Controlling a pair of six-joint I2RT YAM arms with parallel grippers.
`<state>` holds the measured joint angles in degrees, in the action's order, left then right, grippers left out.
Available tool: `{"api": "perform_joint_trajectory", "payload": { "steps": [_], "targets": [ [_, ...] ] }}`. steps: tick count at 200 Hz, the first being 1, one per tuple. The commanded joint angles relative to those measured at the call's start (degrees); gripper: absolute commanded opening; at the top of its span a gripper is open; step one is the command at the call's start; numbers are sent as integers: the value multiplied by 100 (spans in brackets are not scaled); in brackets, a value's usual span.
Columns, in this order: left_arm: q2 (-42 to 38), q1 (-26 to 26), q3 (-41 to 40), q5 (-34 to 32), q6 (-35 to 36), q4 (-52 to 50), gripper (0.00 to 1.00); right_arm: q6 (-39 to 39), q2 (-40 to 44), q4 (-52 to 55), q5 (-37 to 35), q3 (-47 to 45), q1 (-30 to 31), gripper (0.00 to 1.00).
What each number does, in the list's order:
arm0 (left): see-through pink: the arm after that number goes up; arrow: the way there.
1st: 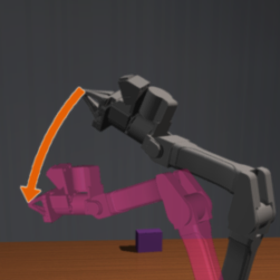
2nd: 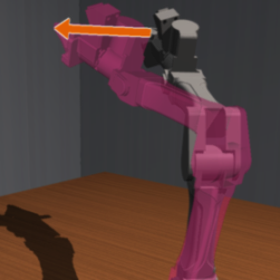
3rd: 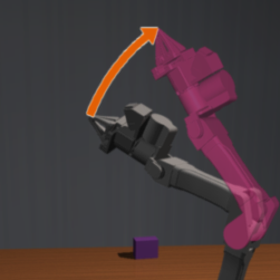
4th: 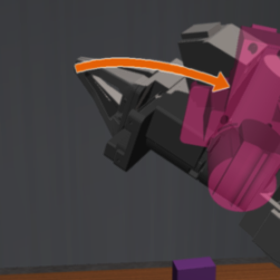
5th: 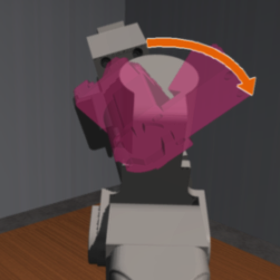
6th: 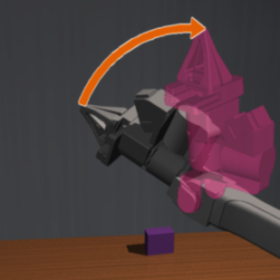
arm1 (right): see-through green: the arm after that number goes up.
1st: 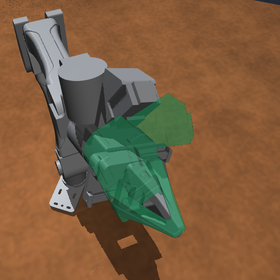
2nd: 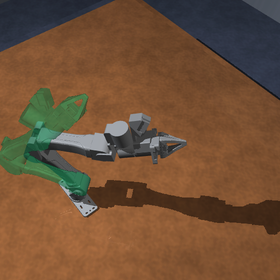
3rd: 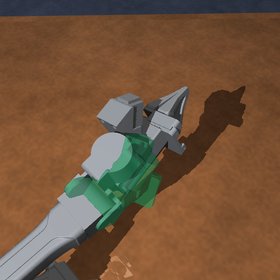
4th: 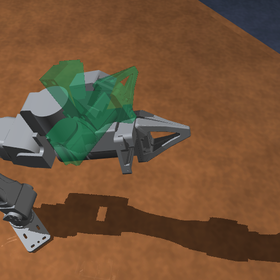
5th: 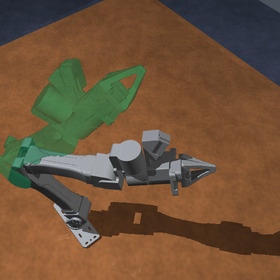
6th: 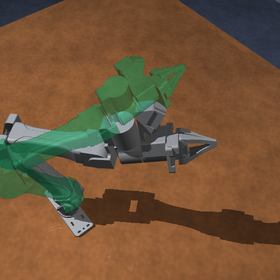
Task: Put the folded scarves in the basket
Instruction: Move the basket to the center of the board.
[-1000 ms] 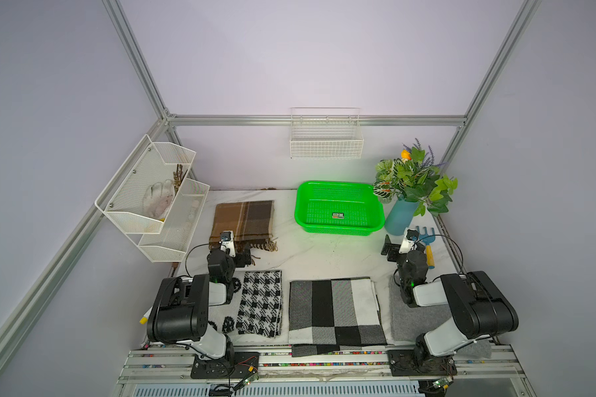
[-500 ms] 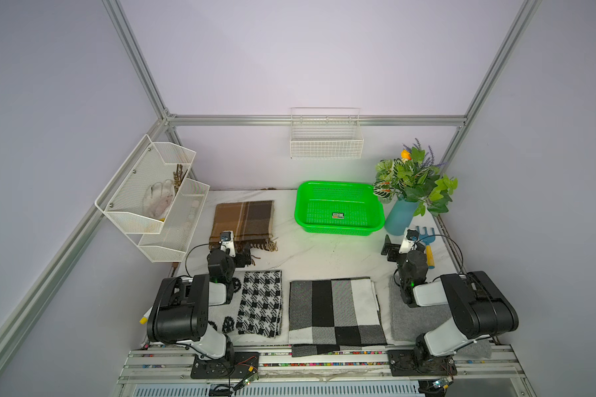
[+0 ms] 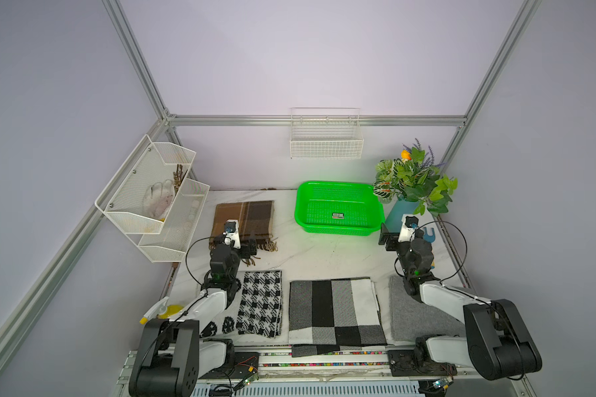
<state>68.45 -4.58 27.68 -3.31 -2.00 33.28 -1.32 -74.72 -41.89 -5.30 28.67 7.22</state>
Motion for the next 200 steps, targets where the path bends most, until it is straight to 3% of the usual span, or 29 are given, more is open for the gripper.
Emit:
{"api": "perform_joint_trajectory", "payload": {
  "steps": [1,23,35,69,101,140,157,171,200],
  "targets": [
    [126,-258,1026,-91,-720,-1516,94,-836,-117,1831,643,723,70,100],
    [823,-435,1446,821,-1284,-1227,93,-1135,-351,2156,771,1073,151,99],
    [1180,-440,1554,954,-1590,-870,94,-1178,-446,2197,672,1125,148,98],
    [2471,-540,2562,1547,-2075,-1133,91,-1607,-604,2155,823,1155,191,93],
    [3531,-612,3471,1829,-2508,-1201,91,-1911,-866,1895,853,1060,208,91],
    [4253,-833,4127,2090,-2805,-901,89,-1926,-1043,1844,760,1072,258,91],
    [4414,-994,4422,1818,-2660,-1306,87,-1918,-1089,1849,750,1105,278,91],
    [4598,-1035,4614,1913,-2628,-1403,84,-1887,-1065,1884,741,1130,306,90],
    [4854,-1079,5062,1847,-2530,-1944,63,-1890,-891,1908,776,1050,351,90]
  ]
}}
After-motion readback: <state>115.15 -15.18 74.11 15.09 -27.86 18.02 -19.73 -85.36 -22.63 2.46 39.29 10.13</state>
